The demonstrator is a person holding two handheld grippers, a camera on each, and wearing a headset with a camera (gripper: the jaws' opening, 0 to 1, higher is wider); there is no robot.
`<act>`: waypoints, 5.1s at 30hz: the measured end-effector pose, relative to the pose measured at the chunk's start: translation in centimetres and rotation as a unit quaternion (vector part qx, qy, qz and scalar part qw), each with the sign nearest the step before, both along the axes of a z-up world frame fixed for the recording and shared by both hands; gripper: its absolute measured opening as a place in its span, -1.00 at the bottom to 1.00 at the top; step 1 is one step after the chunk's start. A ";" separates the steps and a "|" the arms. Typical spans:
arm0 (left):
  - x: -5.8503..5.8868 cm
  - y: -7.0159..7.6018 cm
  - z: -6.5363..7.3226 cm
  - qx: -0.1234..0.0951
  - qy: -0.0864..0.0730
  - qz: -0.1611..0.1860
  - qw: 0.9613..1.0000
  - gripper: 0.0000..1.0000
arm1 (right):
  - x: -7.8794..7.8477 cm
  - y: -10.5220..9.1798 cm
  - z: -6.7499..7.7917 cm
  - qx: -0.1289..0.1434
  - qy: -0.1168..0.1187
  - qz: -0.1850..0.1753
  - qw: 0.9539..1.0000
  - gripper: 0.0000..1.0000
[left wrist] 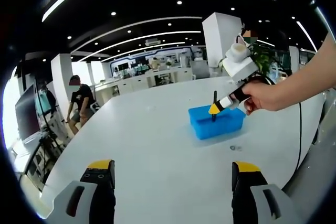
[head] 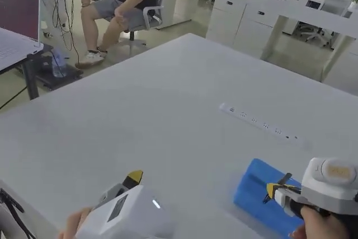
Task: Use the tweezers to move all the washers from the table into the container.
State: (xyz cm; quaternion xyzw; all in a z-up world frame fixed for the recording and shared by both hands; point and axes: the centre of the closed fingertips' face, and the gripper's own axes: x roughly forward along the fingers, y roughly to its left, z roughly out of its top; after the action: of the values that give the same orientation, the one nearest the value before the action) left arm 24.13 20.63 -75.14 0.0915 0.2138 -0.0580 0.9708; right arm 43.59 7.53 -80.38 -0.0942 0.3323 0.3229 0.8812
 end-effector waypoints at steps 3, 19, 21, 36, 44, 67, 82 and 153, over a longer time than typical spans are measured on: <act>0.0 0.1 0.0 0.001 0.001 0.002 1.000 0.88 | -0.1 0.0 -0.1 -0.002 0.001 0.001 1.000 -0.94; 0.0 0.2 -0.4 0.011 0.009 0.002 1.000 0.86 | -0.1 -0.4 -0.3 -0.010 -0.004 0.010 1.000 -0.92; 0.0 0.2 -0.5 0.013 0.011 0.001 1.000 0.86 | -0.3 -0.5 0.1 -0.002 -0.005 0.006 1.000 -0.92; -0.2 -0.1 -0.9 0.026 0.021 -0.008 0.999 0.85 | -3.7 -1.9 6.5 0.090 -0.018 0.013 0.996 -0.92; -0.2 -0.4 -0.6 0.028 0.016 -0.013 0.999 0.89 | -6.2 -2.3 6.4 0.093 -0.013 0.023 0.995 -0.92; -0.2 -0.1 -0.6 0.024 0.014 -0.006 1.000 0.89 | -9.0 -1.8 0.0 0.029 0.027 0.034 0.999 -0.92; -0.2 -0.1 -0.8 0.030 0.022 -0.008 0.999 0.87 | -9.2 -1.9 -0.7 0.007 0.011 0.046 0.999 -0.92; -0.3 0.0 -1.0 0.036 0.028 -0.007 0.999 0.84 | -1.7 -2.4 5.4 0.030 -0.061 0.013 0.998 -0.95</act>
State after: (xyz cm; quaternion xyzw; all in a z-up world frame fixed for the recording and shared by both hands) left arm 23.88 20.64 -76.19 0.1261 0.2419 -0.0598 0.9602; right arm 41.93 5.13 -75.01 -0.0912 0.2668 0.3377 0.8980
